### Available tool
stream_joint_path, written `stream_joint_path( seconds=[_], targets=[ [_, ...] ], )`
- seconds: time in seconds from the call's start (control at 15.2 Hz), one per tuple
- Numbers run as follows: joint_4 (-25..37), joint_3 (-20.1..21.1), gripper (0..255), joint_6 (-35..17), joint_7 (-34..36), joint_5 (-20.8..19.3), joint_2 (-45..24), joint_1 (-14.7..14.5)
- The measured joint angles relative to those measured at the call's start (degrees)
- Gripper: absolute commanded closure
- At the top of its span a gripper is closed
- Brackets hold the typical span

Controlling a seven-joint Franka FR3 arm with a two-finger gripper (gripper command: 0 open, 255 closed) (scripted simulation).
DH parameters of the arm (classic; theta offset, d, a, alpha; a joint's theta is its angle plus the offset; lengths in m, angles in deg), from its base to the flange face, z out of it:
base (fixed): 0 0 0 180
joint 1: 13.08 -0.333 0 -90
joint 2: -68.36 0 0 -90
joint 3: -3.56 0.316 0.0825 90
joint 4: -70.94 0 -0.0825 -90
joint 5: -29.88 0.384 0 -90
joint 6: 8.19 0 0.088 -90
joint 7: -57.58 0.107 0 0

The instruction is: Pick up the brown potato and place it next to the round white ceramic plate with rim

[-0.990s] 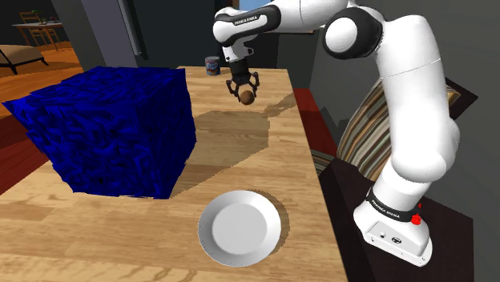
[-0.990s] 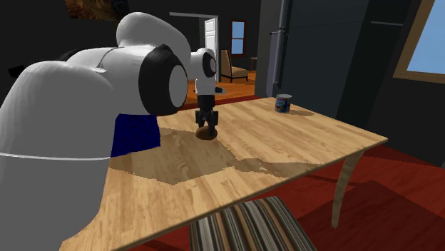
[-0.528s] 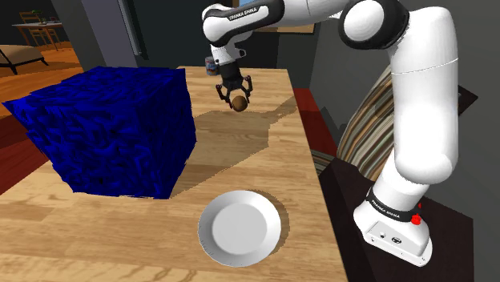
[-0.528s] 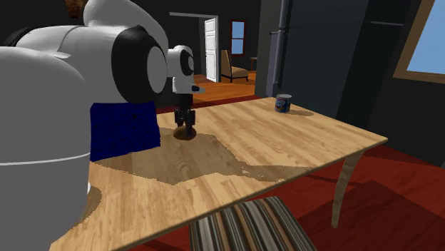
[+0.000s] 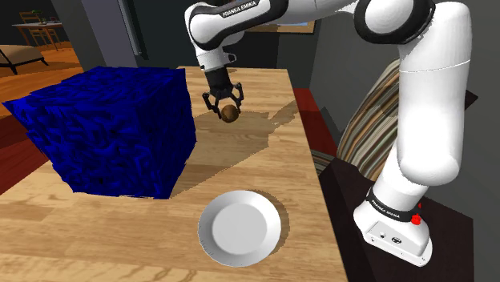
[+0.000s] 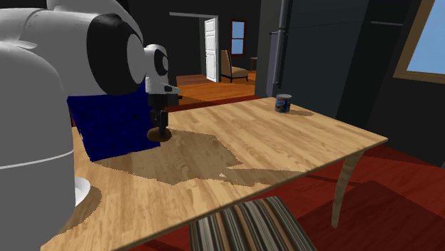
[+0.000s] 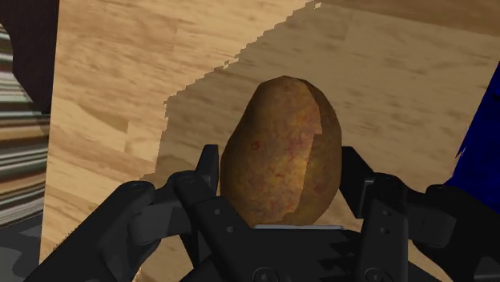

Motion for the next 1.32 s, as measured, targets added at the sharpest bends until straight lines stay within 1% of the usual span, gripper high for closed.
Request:
stream_joint_path(
  seconds=[0.13, 0.53, 0.66, 0.73, 0.92, 1.06, 1.19, 1.32],
  targets=[
    [-1.61, 0.94, 255, -0.48, 2.32, 0.59, 1.15, -1.42],
    [-2.74, 3.74, 255, -0.58, 9.22, 2.18, 2.45, -5.76],
    [-1.29, 4.79, 255, -0.10, 11.98, 2.52, 1.62, -7.57],
    [-1.81, 5.22, 255, -0.60, 13.03, 2.76, 1.71, -8.24],
    [0.84, 6.59, 255, 0.17, 16.89, 3.08, 0.09, -10.83],
    [0.93, 7.51, 255, 0.00, 19.33, 3.48, 0.06, -12.42],
    [1.71, 7.93, 255, 0.51, 21.67, 3.55, -0.32, -13.61],
    [4.22, 8.64, 255, 2.30, 24.30, 3.46, -1.84, -15.44]
  ],
)
